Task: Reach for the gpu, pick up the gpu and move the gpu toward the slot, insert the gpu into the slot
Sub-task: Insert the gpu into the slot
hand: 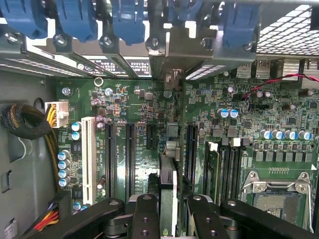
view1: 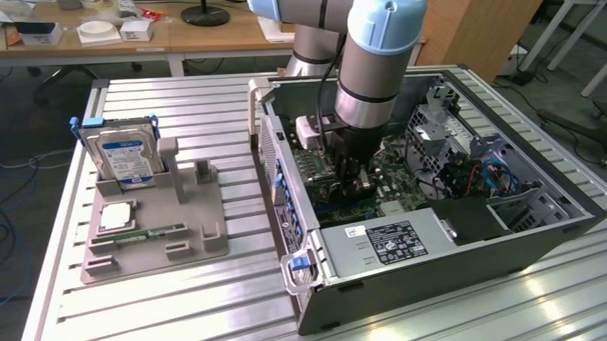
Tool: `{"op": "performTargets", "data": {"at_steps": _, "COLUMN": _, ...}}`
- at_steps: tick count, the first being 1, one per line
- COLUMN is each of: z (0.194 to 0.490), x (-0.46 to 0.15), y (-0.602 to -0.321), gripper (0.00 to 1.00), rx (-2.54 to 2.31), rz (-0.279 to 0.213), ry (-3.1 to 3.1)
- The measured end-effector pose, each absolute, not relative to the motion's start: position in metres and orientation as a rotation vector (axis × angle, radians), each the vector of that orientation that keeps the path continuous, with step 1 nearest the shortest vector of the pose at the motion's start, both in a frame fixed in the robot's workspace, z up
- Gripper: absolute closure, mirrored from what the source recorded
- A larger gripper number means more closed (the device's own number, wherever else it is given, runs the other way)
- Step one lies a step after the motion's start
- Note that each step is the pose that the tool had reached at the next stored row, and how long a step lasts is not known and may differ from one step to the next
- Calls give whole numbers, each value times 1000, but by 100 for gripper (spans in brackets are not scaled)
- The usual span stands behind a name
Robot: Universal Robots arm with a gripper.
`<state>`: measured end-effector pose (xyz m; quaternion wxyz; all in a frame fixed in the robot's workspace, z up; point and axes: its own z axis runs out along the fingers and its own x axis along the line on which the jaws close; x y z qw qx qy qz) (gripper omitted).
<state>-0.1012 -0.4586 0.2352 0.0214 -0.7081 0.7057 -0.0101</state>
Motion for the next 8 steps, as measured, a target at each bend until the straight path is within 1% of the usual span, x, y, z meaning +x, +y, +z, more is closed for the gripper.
{"op": "performTargets", "data": {"at_steps": 8, "z": 234, "x": -102, "y": -459, "gripper": 74, "rx": -2194, "rz": -30, "ry": 2187}}
